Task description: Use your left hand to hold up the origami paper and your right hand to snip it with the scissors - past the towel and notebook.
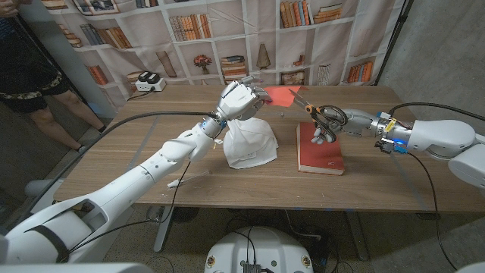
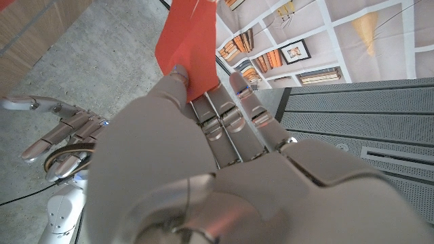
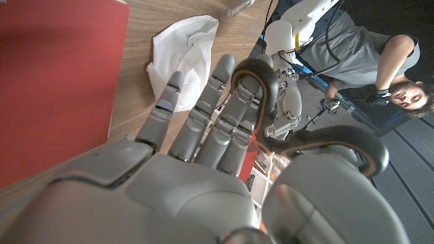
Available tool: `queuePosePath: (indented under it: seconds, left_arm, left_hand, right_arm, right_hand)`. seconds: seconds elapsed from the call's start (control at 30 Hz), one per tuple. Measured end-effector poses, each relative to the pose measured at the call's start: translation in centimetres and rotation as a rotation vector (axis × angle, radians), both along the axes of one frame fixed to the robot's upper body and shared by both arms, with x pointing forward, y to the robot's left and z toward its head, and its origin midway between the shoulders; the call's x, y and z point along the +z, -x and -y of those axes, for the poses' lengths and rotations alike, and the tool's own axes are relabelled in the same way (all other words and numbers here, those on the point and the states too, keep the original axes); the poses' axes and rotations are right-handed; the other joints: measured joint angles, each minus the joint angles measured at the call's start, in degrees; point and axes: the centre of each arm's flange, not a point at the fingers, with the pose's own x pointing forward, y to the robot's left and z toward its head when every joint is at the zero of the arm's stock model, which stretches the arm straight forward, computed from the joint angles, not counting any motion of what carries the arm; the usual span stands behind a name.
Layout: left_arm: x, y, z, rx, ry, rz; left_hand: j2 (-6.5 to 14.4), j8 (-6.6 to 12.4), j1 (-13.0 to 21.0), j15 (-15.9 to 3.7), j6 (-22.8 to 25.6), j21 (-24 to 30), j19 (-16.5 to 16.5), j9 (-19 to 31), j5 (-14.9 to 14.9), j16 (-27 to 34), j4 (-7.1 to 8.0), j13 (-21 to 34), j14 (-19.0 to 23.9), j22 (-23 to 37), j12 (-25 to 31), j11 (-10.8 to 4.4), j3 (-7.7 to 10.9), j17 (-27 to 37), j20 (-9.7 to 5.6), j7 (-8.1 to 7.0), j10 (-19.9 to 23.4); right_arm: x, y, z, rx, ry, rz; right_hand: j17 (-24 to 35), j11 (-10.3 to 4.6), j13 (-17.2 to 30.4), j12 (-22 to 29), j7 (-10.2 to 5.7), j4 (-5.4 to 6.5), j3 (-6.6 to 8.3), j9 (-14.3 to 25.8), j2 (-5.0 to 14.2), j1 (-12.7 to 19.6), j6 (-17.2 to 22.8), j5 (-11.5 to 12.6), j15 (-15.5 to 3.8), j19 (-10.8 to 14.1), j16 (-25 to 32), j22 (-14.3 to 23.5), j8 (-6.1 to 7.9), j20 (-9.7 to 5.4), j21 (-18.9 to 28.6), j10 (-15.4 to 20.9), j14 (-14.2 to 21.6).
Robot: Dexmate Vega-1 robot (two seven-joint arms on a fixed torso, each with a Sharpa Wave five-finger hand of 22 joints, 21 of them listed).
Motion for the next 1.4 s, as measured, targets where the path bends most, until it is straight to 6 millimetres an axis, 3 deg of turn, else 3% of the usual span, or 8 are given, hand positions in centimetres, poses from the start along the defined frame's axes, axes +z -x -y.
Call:
queuePosePath:
  seconds: [0.37, 0.5, 0.63, 0.77, 1.0, 1.1, 1.4]
  left_arm:
    - [0.3, -0.2, 0.6, 0.012, -0.044, -0.003]
    - [0.3, -0.2, 0.7, 0.02, -0.054, -0.004]
    - [0.3, -0.2, 0.8, 0.026, -0.06, -0.005]
    - [0.3, -0.2, 0.8, 0.03, -0.064, -0.004]
    - [0.4, -0.1, 0.8, 0.04, -0.063, 0.005]
    - [0.4, -0.1, 0.8, 0.044, -0.062, 0.009]
    - [0.4, 0.0, 0.9, 0.051, -0.057, 0.017]
  left_hand:
    - [0.0, -0.01, 0.0, -0.11, 0.0, -0.26, -0.31, 0.0, 0.0, 0.0, -0.17, -0.01, -0.11, 0.0, 0.0, 0.0, 0.16, 0.0, 0.31, 0.0, 0.0]
    - [0.0, -0.01, 0.0, -0.11, 0.0, -0.26, -0.31, 0.0, 0.0, 0.0, -0.18, -0.01, -0.11, 0.0, 0.0, 0.0, 0.17, 0.0, 0.31, 0.0, 0.0]
    - [0.0, -0.01, 0.0, -0.11, 0.0, -0.26, -0.52, -0.01, 0.0, 0.0, -0.18, -0.01, -0.1, 0.0, 0.0, 0.0, 0.16, 0.0, 0.11, 0.0, 0.0]
    - [0.0, -0.08, 0.0, -0.11, 0.0, -0.26, -0.51, -0.01, 0.0, 0.0, -0.17, -0.02, -0.1, 0.0, 0.0, 0.0, 0.16, 0.0, 0.11, 0.0, -0.01]
    - [0.0, -0.1, 0.0, 0.2, -0.01, -0.26, -0.51, -0.01, -0.14, 0.0, -0.02, 0.19, -0.41, 0.0, -0.16, 0.01, 0.51, 0.0, 0.11, 0.01, -0.01]
    - [0.0, -0.1, 0.0, 0.2, -0.01, -0.26, -0.51, -0.01, 0.06, 0.0, -0.08, 0.19, -0.41, 0.0, -0.17, 0.01, 0.57, 0.0, 0.11, 0.01, -0.01]
    - [0.0, -0.11, 0.0, 0.2, -0.01, -0.26, -0.51, -0.02, 0.06, 0.0, -0.08, 0.01, -0.41, 0.0, -0.21, 0.01, 0.56, 0.0, 0.11, 0.01, -0.01]
  right_arm:
    - [-0.1, -0.5, -0.2, -0.005, 0.01, -0.013]
    - [-0.1, -0.7, -0.2, -0.008, 0.009, -0.015]
    - [-0.2, -0.9, -0.2, -0.011, 0.007, -0.017]
    - [-0.3, -1.0, -0.2, -0.01, 0.006, -0.016]
    - [-0.4, -1.0, -0.1, -0.007, -0.007, -0.007]
    - [-0.5, -1.0, -0.1, -0.005, -0.016, 0.001]
    - [-0.7, -1.0, 0.0, 0.001, -0.047, 0.021]
  right_hand:
    - [0.0, 0.18, 0.03, 0.01, -0.01, 0.08, -0.71, 0.0, 0.24, 0.23, -0.01, 0.45, -0.07, 0.19, 0.0, 0.01, 0.0, 0.18, 0.0, 0.18, 0.07]
    - [0.01, 0.24, 0.0, 0.01, 0.26, 0.11, -0.75, -0.11, 2.43, 2.28, 0.44, 1.22, -0.2, 0.41, 0.08, 0.01, -0.11, -0.04, 0.0, 0.72, 0.8]
    - [-0.28, 0.07, -0.03, 0.43, 0.33, -2.25, 1.64, -0.17, 5.73, 7.67, 1.53, 1.66, -0.89, 0.82, 0.23, 0.01, 0.34, -0.45, 0.0, 1.77, 1.49]
    - [-0.54, 0.03, -0.01, 0.59, 0.3, -3.57, 3.61, -0.16, 8.28, 11.5, 2.16, 1.78, -1.26, 1.12, 0.23, 0.15, 0.52, -0.76, 0.0, 2.4, 1.86]
    - [-1.18, -0.14, 0.0, 0.8, 0.01, -5.44, 5.8, -0.13, 10.26, 15.11, 3.07, 0.15, -2.27, 1.6, 0.23, 0.17, 1.16, -1.24, 0.0, 3.8, 2.91]
    - [-1.55, -0.2, 0.0, 1.24, -0.14, -6.2, 6.71, 0.0, 10.49, 16.24, 3.65, -0.72, -2.25, 1.84, 0.23, 0.17, 1.15, -1.48, 0.0, 4.12, 3.48]
    - [-1.87, -0.24, 0.34, 2.41, -0.65, -9.84, 10.34, 0.37, 8.3, 18.89, 4.33, -2.44, -2.78, 2.76, 0.16, 0.16, 2.22, -2.4, 0.0, 5.15, 4.42]
